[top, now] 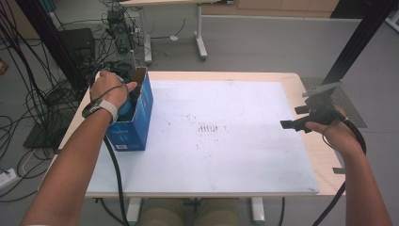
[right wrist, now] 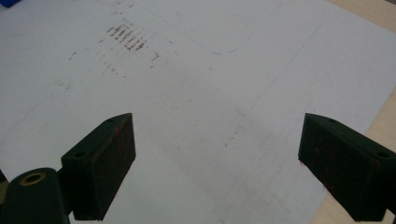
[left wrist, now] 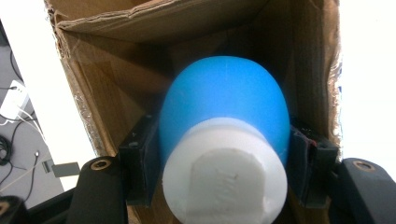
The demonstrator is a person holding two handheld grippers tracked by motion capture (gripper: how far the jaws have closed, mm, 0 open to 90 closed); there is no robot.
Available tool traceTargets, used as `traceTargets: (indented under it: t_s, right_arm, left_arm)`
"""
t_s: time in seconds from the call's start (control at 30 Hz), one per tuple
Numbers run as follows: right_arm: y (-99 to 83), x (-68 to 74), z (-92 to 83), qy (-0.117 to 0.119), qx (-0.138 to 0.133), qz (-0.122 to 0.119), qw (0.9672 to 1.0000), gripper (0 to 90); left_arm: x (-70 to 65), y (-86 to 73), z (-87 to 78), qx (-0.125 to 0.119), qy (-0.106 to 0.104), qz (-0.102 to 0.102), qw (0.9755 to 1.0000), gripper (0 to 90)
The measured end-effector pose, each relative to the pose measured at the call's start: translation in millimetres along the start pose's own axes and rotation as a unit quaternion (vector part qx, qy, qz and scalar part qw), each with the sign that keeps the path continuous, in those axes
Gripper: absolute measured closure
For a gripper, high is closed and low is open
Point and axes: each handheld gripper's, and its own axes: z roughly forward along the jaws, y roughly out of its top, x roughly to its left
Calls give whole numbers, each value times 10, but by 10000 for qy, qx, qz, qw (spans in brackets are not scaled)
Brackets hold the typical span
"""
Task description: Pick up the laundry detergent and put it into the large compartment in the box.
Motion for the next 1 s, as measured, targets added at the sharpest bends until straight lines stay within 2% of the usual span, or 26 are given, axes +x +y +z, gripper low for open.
traceTargets:
  t_s: [1.0]
  right_arm:
    - [-18, 5, -12, -10, -22, -1, 10000, 110]
  left_arm:
    - [-12, -17, -4, -26, 17, 6, 10000, 374]
